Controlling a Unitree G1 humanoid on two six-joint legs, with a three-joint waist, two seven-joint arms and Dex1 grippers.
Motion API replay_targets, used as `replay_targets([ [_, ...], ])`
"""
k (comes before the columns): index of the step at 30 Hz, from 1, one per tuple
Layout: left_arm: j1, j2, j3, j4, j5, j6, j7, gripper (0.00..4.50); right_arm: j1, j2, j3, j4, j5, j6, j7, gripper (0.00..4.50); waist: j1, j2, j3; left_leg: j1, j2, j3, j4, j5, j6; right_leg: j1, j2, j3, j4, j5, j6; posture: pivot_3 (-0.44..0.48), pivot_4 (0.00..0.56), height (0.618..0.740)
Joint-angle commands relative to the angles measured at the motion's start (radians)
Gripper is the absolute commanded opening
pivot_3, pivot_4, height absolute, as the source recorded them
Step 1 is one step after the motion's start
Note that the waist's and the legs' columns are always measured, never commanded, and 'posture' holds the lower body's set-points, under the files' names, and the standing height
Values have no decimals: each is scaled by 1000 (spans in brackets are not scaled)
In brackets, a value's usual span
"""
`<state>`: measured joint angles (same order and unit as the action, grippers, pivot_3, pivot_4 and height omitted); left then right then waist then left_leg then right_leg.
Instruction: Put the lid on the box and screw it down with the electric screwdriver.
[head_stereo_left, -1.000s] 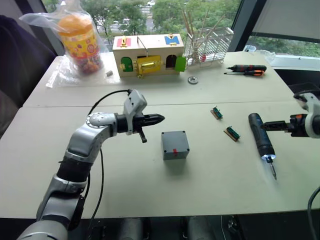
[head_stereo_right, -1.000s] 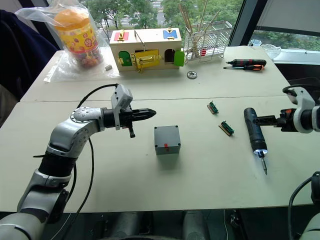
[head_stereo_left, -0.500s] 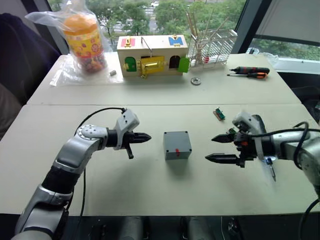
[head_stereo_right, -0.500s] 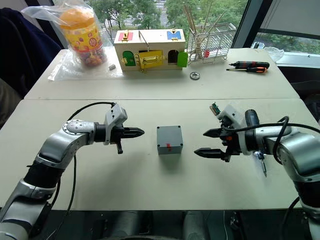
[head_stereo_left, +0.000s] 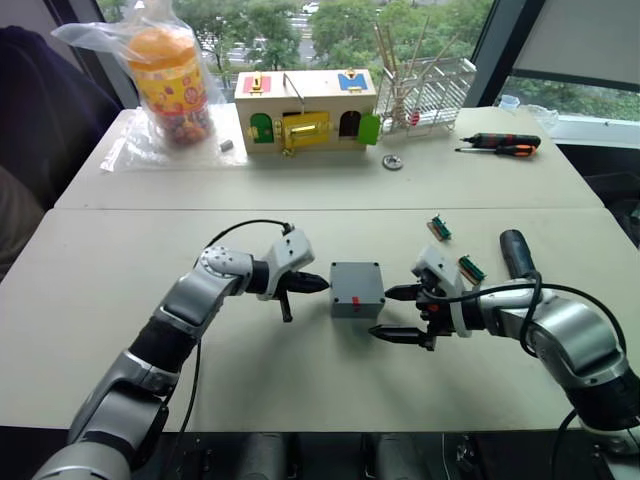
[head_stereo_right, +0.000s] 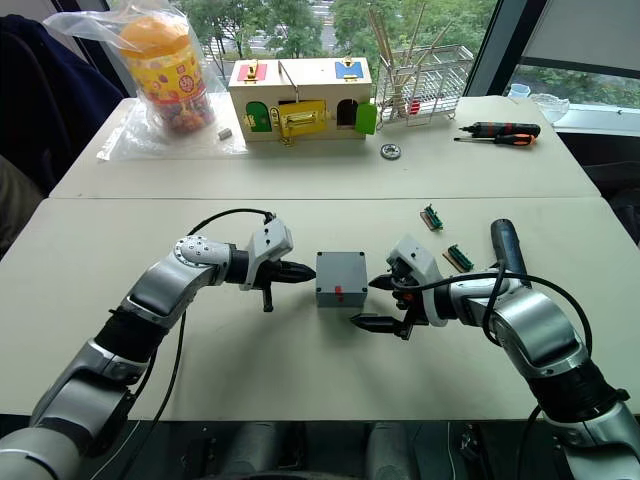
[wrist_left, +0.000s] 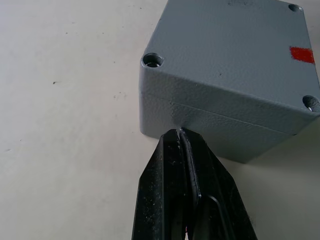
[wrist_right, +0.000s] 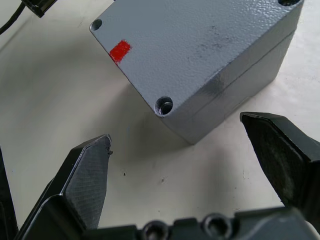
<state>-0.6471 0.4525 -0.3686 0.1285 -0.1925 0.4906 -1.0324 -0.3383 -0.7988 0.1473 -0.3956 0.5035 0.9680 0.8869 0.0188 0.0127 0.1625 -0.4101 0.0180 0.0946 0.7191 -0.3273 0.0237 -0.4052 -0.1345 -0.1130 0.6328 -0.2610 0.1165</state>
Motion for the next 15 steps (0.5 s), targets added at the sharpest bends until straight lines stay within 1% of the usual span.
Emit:
replay_targets([
  [1, -50, -37, -9, 47, 25, -67, -13, 0, 4, 0, -6, -69, 40, 28, 4, 4444, -1, 0, 0, 0, 0, 0, 0, 0, 0, 0, 0, 0, 0, 0, 0, 0, 150, 708],
  [6, -117, -104, -5, 193, 73, -159, 4, 0, 27, 0, -18, -139, 78, 92, -18, 4444, -3, 0, 0, 0, 0, -1, 0, 0, 0, 0, 0, 0, 0, 0, 0, 0, 150, 708],
  [9, -143, -126, 7, 264, 104, -208, 29, 0, 39, -10, -30, -170, 87, 115, -39, 4444, -4, 0, 0, 0, 0, -1, 0, 0, 0, 0, 0, 0, 0, 0, 0, 0, 150, 708],
  [12, -138, -98, 25, 261, 124, -231, 31, 0, 57, -74, -39, -174, 51, 94, -39, 4444, -6, 0, 0, 0, 0, -1, 0, 0, 0, 0, 0, 0, 0, 0, 0, 0, 150, 708],
  [15, -102, -41, 47, 181, 121, -196, 22, 0, 55, -121, -45, -121, 9, 24, -26, 4444, -8, -1, 1, 0, 0, -1, 0, 0, 0, -1, 0, 0, 0, 0, 0, 0, 150, 708],
])
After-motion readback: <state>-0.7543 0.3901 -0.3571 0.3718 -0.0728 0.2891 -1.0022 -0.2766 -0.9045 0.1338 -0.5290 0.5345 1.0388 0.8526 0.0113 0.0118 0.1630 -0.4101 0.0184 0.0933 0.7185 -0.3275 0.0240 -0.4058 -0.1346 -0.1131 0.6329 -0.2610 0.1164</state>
